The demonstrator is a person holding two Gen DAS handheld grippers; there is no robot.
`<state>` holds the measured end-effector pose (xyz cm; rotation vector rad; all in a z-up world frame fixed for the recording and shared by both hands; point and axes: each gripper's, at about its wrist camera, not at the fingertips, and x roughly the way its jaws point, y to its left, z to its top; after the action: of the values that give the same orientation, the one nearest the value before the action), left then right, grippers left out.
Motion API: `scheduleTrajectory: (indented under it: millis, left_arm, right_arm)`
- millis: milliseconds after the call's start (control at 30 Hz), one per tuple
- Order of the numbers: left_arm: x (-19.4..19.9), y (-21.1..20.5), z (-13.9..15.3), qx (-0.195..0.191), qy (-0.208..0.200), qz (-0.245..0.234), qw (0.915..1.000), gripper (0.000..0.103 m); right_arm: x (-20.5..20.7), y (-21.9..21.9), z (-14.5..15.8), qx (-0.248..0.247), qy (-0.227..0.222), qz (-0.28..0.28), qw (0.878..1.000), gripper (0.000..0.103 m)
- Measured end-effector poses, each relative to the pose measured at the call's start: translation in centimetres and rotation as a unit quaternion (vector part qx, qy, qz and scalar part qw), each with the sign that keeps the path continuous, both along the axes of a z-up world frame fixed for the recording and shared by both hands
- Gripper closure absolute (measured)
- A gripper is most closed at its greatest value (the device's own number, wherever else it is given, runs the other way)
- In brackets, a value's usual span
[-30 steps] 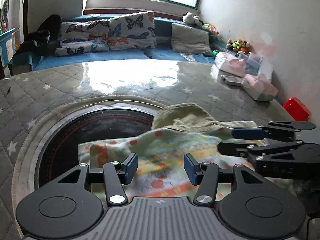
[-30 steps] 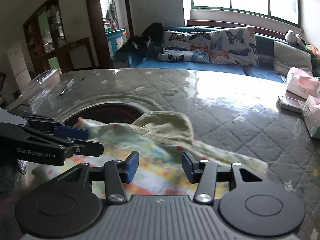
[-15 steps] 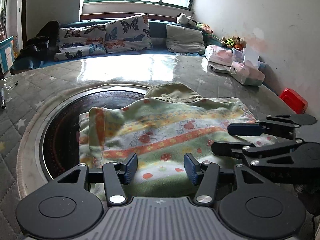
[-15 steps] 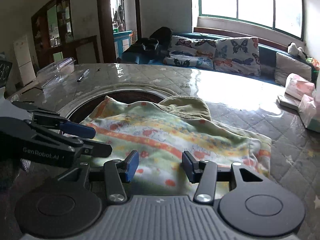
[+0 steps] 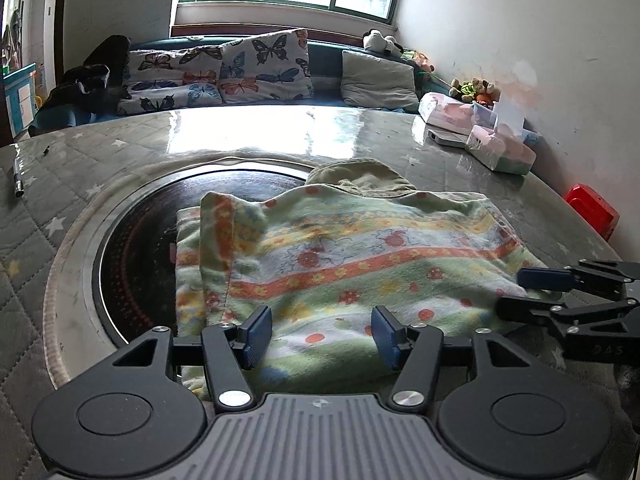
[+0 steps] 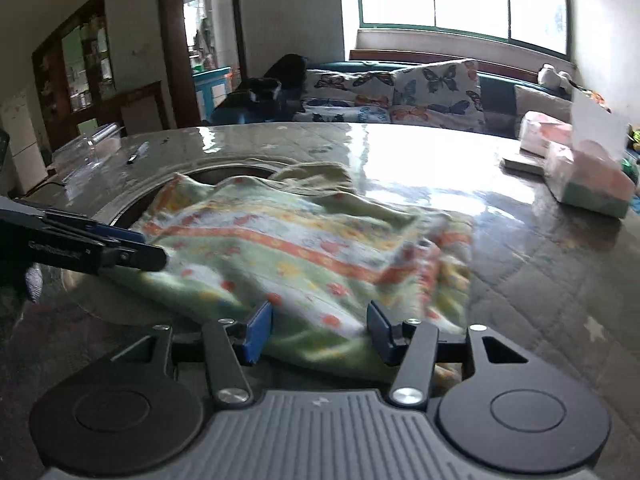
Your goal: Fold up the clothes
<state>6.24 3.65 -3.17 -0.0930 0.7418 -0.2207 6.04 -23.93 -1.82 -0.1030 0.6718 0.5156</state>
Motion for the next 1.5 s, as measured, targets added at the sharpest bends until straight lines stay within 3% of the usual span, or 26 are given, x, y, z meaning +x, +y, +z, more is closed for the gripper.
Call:
scheduleTrajectory:
  millis: [133,433,567,667,967,1133,1267,1500]
  left_arm:
    - [0.0,0.1,0.0,-0.001,0.0,0.0,1.0,0.044]
    - [0.3,0.5,0.9,0.003,0.001,0.015,0.9999,0.043]
    - [1.1,0.0,0.7,-0.001,0.004,0.011,0.9999,0.043]
    - [1.8,-0.1,0.4,0.001,0.009,0.015,0.9998,0.043]
    - [5.3,1.4,1.0,-0.016,0.011,0.032,0.9993,0.045]
    - [7.5,1.9,0.4,-0.016,0.021,0.043,0.9987,0.053]
    - [8.3,1.9,0.0,0.009,0.014,0.055,0.9984,0.065]
    - [8.6,0.2,1.6,-0.009,-0.007,0.034,0.9994,0.065]
  right_arm:
    - [-0.3,-1.3,-0.2,0.001,0.004,-0.01,1.0,0.062]
    - [-0.1,-0.7,1.4,0.006,-0.015,-0.005,1.0,0.061]
    - [0.9,1.2,1.3,0.021,-0.012,0.016,1.0,0.061]
    - [1.6,2.4,0.2,0.006,0.005,0.026,1.0,0.061]
    - [4.5,2.3,0.8,0.013,0.01,0.018,1.0,0.06]
    - [7.5,2.0,0.0,0.003,0.019,0.0,1.0,0.06]
    - [8.7,1.4,-0.4,0.004,0.021,-0.015,1.0,0.06]
    - [9.9,1.0,0.1,0.013,0.019,-0.022,1.0,0.06]
